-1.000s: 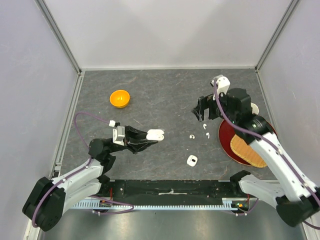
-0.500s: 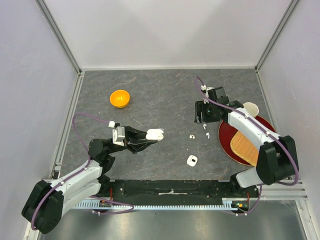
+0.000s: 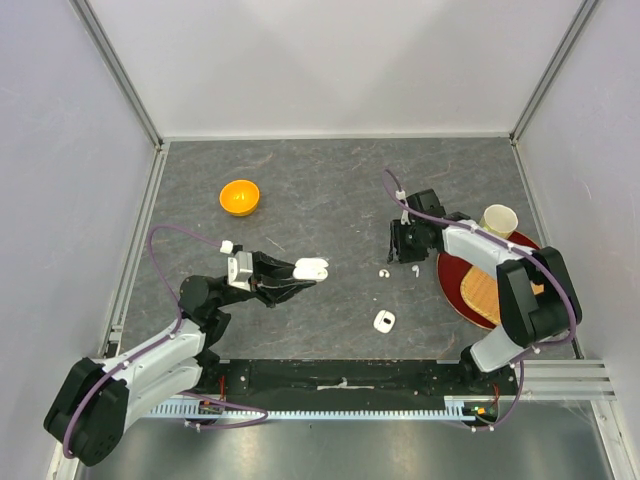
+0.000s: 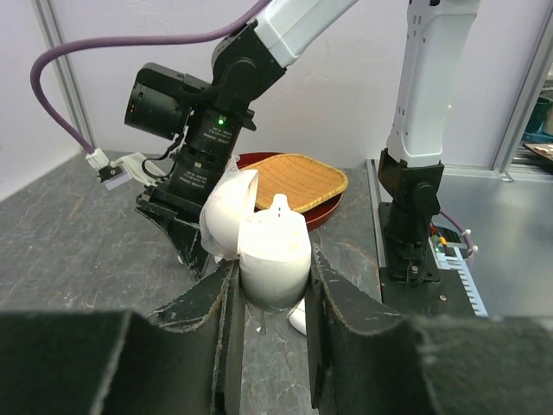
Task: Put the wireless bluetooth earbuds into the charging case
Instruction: Pick up the earbud from the center of the board.
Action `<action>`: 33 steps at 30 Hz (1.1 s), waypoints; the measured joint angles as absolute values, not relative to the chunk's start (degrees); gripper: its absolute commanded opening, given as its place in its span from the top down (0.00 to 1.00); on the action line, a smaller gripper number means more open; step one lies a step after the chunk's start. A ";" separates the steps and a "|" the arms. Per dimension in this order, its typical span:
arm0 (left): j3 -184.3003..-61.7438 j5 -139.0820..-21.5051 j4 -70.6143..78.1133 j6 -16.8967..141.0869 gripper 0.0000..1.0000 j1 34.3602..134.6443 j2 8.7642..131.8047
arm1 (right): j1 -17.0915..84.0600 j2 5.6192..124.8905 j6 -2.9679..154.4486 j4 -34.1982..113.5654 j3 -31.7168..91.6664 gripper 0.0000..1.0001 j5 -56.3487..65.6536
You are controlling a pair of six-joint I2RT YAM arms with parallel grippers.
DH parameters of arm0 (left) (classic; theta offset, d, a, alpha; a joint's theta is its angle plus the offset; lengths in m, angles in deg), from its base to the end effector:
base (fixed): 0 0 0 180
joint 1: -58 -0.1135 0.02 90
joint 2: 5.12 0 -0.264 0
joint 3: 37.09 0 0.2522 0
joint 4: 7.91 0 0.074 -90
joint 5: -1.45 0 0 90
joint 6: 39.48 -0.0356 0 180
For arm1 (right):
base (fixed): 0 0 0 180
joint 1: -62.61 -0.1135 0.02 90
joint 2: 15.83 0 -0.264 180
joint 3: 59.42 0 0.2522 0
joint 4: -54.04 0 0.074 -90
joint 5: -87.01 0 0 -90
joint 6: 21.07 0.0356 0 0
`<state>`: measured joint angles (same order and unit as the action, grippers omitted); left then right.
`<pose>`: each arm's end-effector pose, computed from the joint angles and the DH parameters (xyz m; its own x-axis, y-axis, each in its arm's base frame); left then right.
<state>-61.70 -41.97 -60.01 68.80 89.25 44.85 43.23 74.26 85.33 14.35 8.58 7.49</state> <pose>0.1285 -0.1082 0.2519 0.0795 -0.3004 -0.9505 0.9858 0.1652 0.0302 0.2862 0.1075 0.1866 -0.9124 -0.0267 -0.4084 -0.1562 0.9450 0.2873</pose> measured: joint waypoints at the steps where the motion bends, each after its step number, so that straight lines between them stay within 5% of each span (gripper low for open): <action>1: -61.70 -41.94 -59.95 68.76 0.98 89.25 44.85 | 43.23 74.67 85.57 15.02 8.03 0.57 7.89; 33: -61.70 -41.99 -59.79 68.43 0.98 89.25 45.90 | 43.23 76.90 86.77 21.43 3.46 0.58 15.49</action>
